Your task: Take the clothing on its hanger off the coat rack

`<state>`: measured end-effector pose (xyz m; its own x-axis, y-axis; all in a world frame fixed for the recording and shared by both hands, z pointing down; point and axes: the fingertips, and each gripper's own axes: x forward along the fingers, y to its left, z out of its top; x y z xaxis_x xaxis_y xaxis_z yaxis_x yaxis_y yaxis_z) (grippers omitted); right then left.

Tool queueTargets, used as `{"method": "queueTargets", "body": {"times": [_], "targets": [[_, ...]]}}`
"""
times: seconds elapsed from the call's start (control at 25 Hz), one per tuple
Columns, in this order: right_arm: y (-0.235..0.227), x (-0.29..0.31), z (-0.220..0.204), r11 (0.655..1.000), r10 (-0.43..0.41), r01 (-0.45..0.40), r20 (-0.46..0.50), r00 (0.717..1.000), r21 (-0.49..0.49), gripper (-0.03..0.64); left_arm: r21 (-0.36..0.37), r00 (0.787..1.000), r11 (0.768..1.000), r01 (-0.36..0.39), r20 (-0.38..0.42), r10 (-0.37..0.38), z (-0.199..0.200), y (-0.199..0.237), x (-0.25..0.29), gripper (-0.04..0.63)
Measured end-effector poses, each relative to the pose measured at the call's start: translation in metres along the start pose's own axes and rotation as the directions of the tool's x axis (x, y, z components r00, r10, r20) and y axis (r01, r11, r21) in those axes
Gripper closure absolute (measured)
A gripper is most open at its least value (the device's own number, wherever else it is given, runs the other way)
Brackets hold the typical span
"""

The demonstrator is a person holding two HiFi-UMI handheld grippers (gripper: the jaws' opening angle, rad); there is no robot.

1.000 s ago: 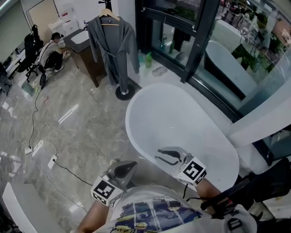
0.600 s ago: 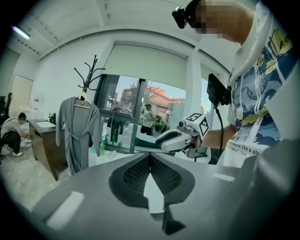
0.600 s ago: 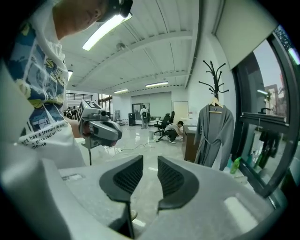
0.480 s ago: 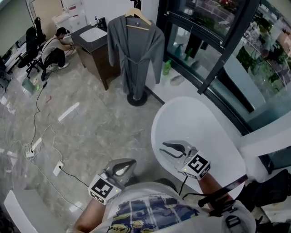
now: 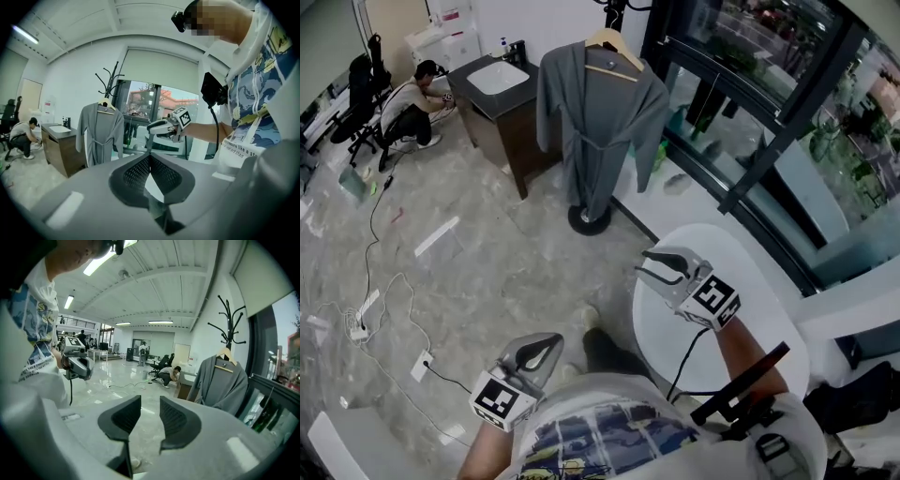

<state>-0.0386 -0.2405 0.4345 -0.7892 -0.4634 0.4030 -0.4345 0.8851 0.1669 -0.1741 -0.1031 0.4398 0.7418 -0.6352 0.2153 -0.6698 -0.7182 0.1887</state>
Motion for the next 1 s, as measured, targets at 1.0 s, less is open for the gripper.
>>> {"method": "queueTargets", "body": {"times": [1.0], "targets": [[-0.516,0.162,0.081,0.989,-0.144,0.148,-0.116,0.983,0.029,0.319,0.011,0.989,0.990,-0.142,-0.036,0.142,0.089,0.187,0.142,0.592]]}}
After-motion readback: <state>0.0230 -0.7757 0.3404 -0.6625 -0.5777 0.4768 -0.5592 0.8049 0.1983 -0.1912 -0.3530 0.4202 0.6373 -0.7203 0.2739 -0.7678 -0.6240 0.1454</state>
